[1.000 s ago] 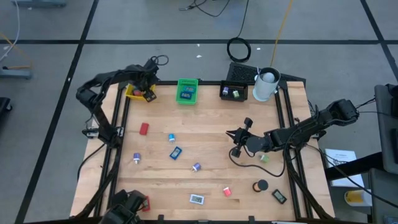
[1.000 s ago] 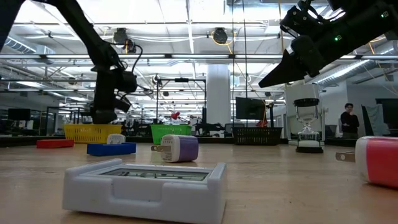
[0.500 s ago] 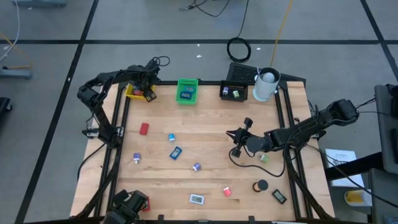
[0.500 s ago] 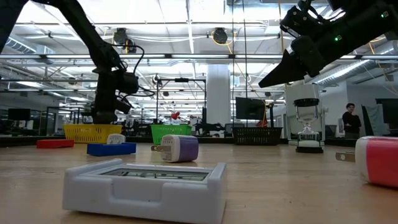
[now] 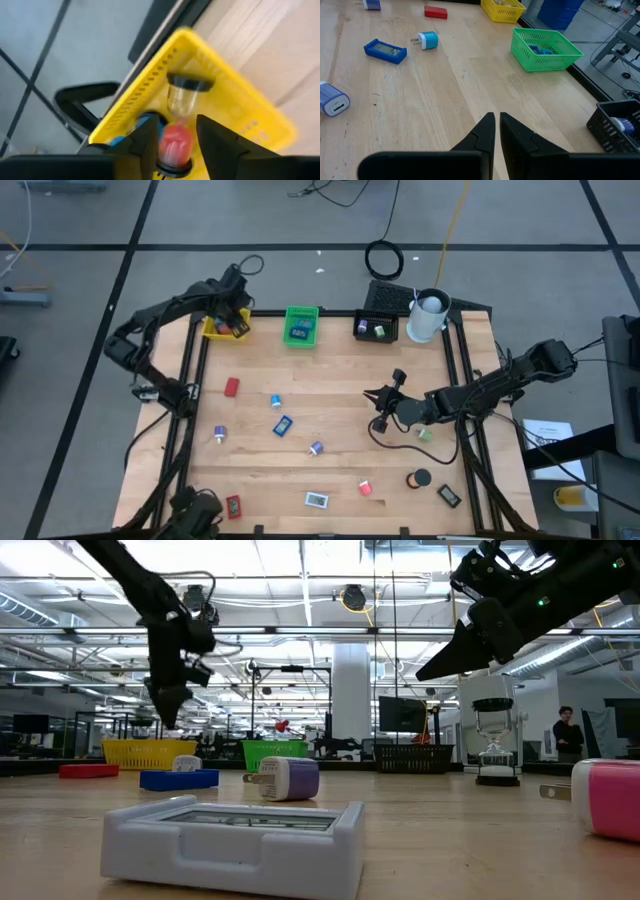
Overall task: Pick & Place Office items
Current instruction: Put the red sand timer into the yellow bin, then remove the red sand timer from the yellow bin
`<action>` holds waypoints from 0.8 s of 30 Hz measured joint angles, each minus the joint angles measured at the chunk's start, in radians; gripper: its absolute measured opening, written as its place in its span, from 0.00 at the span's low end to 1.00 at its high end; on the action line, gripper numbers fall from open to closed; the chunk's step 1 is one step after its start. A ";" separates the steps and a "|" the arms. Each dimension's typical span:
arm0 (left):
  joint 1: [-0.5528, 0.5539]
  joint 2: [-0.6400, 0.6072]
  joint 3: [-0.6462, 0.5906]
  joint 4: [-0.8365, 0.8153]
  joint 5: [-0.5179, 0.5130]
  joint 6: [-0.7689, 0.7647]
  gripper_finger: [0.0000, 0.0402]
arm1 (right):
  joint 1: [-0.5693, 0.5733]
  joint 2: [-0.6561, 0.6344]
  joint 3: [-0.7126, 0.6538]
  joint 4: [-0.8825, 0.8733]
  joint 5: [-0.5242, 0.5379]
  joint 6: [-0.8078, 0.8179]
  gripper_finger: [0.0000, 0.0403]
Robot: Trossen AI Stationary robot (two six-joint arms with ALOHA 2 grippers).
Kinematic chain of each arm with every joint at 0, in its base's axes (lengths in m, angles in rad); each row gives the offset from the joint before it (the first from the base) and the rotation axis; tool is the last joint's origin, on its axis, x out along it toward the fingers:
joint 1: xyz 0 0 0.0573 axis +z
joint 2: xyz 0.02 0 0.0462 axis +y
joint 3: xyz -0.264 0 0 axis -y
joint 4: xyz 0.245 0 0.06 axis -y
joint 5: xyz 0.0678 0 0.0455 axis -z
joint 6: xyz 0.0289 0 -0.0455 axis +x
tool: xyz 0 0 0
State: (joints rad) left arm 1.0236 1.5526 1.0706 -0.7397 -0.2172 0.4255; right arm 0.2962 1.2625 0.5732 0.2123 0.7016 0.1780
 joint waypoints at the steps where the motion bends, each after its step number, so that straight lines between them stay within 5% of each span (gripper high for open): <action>1: 0.000 -0.023 0.000 0.000 0.009 0.000 0.31 | 0.000 0.000 0.000 0.000 0.000 0.000 0.06; 10: 0.006 -0.122 0.001 -0.007 0.148 -0.035 0.17 | 0.000 0.000 0.000 0.002 0.000 -0.008 0.06; 20: 0.011 0.054 0.001 -0.036 -0.005 -0.017 0.51 | 0.000 0.000 0.000 0.008 0.000 -0.008 0.06; 24: 0.029 0.109 0.002 -0.016 -0.007 -0.014 0.56 | 0.000 0.000 0.000 0.008 0.000 -0.011 0.06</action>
State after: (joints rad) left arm 1.0526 1.6618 1.0729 -0.7562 -0.2241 0.4111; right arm 0.2962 1.2625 0.5732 0.2207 0.7013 0.1669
